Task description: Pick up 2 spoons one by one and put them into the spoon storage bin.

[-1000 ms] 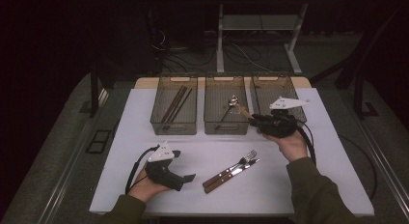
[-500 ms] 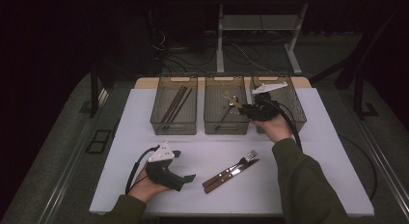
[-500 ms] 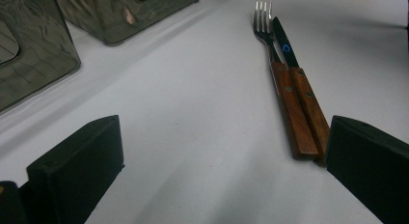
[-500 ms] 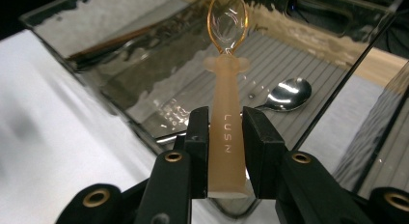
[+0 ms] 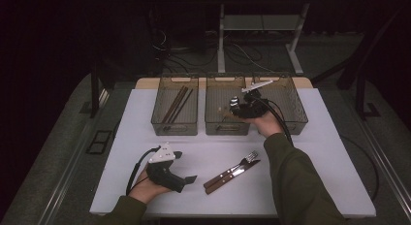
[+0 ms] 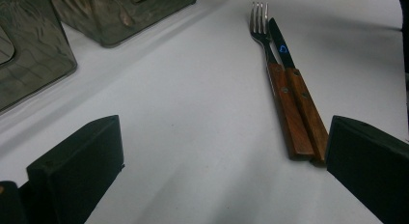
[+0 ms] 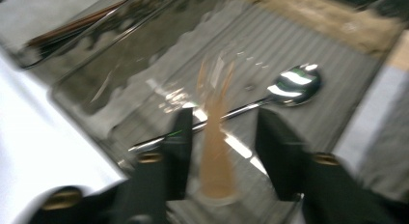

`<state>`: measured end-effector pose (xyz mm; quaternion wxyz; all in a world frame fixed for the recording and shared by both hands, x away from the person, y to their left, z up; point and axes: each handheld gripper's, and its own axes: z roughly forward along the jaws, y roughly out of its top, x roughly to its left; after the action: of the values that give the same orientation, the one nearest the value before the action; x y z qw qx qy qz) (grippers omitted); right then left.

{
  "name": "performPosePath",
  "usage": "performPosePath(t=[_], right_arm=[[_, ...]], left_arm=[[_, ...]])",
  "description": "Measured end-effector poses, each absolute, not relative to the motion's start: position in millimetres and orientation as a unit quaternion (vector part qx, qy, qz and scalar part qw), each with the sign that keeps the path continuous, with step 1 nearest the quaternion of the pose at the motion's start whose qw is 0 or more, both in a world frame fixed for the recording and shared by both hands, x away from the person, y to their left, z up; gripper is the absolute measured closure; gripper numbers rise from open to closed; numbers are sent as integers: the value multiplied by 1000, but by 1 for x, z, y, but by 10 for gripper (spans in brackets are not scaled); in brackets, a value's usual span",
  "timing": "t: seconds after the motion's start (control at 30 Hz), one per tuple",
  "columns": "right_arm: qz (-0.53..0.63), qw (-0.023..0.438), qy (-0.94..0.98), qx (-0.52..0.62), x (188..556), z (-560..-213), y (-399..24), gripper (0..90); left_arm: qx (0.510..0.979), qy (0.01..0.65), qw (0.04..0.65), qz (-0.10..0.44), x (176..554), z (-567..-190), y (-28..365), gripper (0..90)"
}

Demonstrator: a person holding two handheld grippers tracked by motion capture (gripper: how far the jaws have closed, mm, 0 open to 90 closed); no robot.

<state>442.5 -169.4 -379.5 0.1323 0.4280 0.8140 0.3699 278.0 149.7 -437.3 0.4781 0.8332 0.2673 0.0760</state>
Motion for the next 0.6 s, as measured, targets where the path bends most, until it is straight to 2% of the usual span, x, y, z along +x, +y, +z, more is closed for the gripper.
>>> performPosePath(t=[0.17,0.6], right_arm=[[378,122,811,429,438,-376,-173,442],[413,121,809,401,411,-360,-183,388]], left_arm=[[834,268,477,77,278,-437,150,0],[832,273,476,76,278,-437,150,0]])
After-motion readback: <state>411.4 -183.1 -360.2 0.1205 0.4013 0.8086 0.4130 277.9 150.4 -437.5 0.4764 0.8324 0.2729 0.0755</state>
